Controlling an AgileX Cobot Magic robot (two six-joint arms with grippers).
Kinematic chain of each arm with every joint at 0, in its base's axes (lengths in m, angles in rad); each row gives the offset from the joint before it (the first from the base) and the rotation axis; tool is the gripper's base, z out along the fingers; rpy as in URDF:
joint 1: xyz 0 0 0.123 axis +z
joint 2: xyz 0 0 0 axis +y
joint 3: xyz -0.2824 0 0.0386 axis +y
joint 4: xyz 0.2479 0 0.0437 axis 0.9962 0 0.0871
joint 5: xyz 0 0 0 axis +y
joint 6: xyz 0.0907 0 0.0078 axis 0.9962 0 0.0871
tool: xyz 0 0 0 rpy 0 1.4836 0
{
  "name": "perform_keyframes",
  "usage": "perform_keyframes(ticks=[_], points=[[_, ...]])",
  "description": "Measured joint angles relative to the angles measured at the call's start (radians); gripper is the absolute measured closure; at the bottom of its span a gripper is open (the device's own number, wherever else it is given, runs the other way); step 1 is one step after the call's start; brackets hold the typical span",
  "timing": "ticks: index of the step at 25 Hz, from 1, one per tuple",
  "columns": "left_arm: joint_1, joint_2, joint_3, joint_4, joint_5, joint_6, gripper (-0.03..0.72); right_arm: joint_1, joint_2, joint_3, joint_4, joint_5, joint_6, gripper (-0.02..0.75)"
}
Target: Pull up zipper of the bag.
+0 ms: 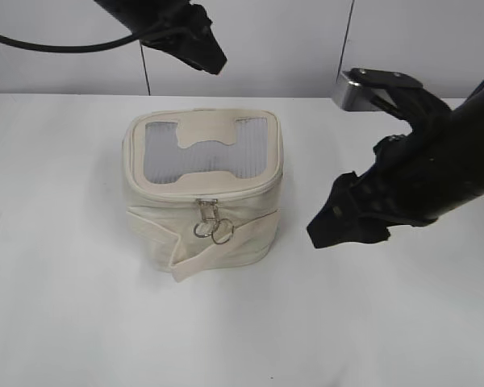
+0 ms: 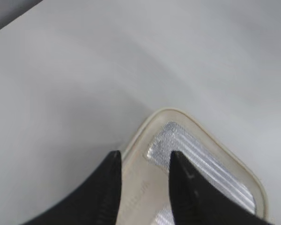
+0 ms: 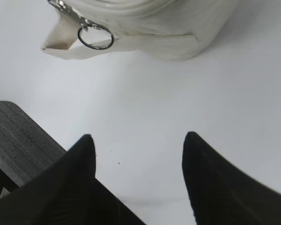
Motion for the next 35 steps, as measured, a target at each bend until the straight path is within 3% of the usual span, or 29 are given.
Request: perform_keyframes(ticks=[9, 15, 19, 25, 31, 35], points=[[0.0, -0.632, 0.627, 0.119, -0.234, -0.162, 0.438, -0.001, -0.247, 0.0, -0.301, 0.267, 0.263, 0.272], [0.0, -1.196, 0.981, 0.3, -0.172, -0.431, 0.439, -0.001, -0.486, 0.084, -0.364, 0.41, 0.3, 0.272], [0.0, -1.512, 1.062, 0.435, -0.021, -0.57, 0.441, -0.001, -0.711, 0.217, -0.388, 0.437, 0.304, 0.283], [0.0, -1.802, 1.108, 0.58, 0.162, -0.627, 0.441, -0.001, -1.014, 0.308, -0.473, 0.458, 0.306, 0.297], [0.0, -1.945, 1.177, 0.593, 0.185, -0.631, 0.441, -0.001, -1.281, 0.332, -0.496, 0.465, 0.306, 0.298], [0.0, -1.947, 1.204, 0.561, 0.108, -0.631, 0.442, -0.001, -1.401, 0.341, -0.512, 0.452, 0.306, 0.31]])
